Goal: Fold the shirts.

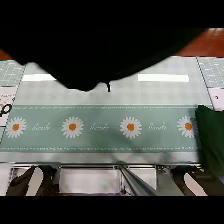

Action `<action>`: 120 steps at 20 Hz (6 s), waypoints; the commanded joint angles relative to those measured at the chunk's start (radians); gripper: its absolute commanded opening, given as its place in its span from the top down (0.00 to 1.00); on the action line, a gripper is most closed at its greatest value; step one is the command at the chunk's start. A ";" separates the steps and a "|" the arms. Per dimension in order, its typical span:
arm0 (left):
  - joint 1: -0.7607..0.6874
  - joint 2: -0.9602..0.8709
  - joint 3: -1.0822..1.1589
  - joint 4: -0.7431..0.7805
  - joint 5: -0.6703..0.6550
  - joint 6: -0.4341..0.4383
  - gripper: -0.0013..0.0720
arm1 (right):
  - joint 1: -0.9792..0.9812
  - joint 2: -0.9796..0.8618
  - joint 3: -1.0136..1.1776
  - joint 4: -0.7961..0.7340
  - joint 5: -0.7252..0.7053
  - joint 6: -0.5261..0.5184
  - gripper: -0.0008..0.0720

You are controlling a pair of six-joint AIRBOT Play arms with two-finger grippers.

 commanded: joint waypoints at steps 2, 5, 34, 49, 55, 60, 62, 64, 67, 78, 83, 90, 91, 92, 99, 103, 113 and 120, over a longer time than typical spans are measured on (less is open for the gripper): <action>0.017 0.183 0.038 0.105 0.085 -0.034 0.95 | 0.000 0.152 0.021 -0.172 0.164 0.058 0.95; -0.093 0.250 0.038 0.312 0.089 -0.069 0.95 | 0.000 0.209 -0.006 -0.210 0.249 0.087 0.95; -0.352 -1.011 0.029 0.610 -0.085 -0.160 0.29 | -0.047 -0.972 -0.254 0.592 -0.251 -0.117 0.42; 0.145 -0.409 -1.019 0.443 -0.156 -0.149 0.29 | -0.373 -0.401 -1.118 0.492 -0.172 -0.299 0.41; 0.086 -0.535 -1.023 0.439 -0.109 -0.143 0.29 | -0.373 -0.344 -1.159 0.496 -0.137 -0.314 0.41; -0.032 -0.636 -1.023 0.384 -0.068 -0.115 0.29 | -0.373 -0.343 -1.159 0.495 -0.134 -0.313 0.42; -0.113 -0.656 -1.018 0.330 -0.039 -0.094 0.34 | -0.373 -0.343 -1.159 0.496 -0.147 -0.305 0.42; -0.157 -0.657 -0.982 0.327 -0.023 -0.089 0.95 | -0.373 -0.343 -1.159 0.492 -0.154 -0.298 0.42; -0.159 -0.654 -0.890 0.327 -0.071 -0.074 0.95 | -0.386 -0.344 -1.159 0.357 -0.193 -0.214 0.42; -0.171 -0.648 -0.803 0.327 -0.100 -0.075 0.95 | -0.299 -0.609 -1.103 0.499 -0.220 -0.205 0.42; -0.188 -0.648 -0.803 0.327 -0.099 -0.075 0.95 | -0.193 -0.742 -0.967 0.548 -0.233 -0.174 0.55; -0.177 -0.513 -0.582 0.293 -0.159 -0.074 0.95 | -0.162 -0.588 -0.598 0.456 -0.052 -0.186 0.95; -0.168 -0.464 -0.506 0.254 -0.137 -0.074 0.95 | -0.162 -0.529 -0.509 0.409 -0.055 -0.161 0.95; -0.160 -0.417 -0.430 0.215 -0.100 -0.074 0.95 | -0.162 -0.471 -0.403 0.362 -0.055 -0.138 0.95; -0.153 -0.145 0.079 0.200 0.093 -0.074 0.95 | -0.162 -0.085 0.000 0.140 -0.064 -0.068 0.95; -0.153 0.039 0.121 0.333 0.084 -0.075 0.95 | -0.162 0.125 0.000 0.038 -0.038 -0.044 0.95; -0.154 0.283 -0.077 0.727 -0.031 -0.279 0.95 | -0.162 0.280 -0.127 -0.034 0.176 0.055 0.95; -0.159 0.058 -0.508 0.475 0.113 -0.146 0.95 | -0.162 0.179 -0.639 0.131 -0.084 -0.009 0.95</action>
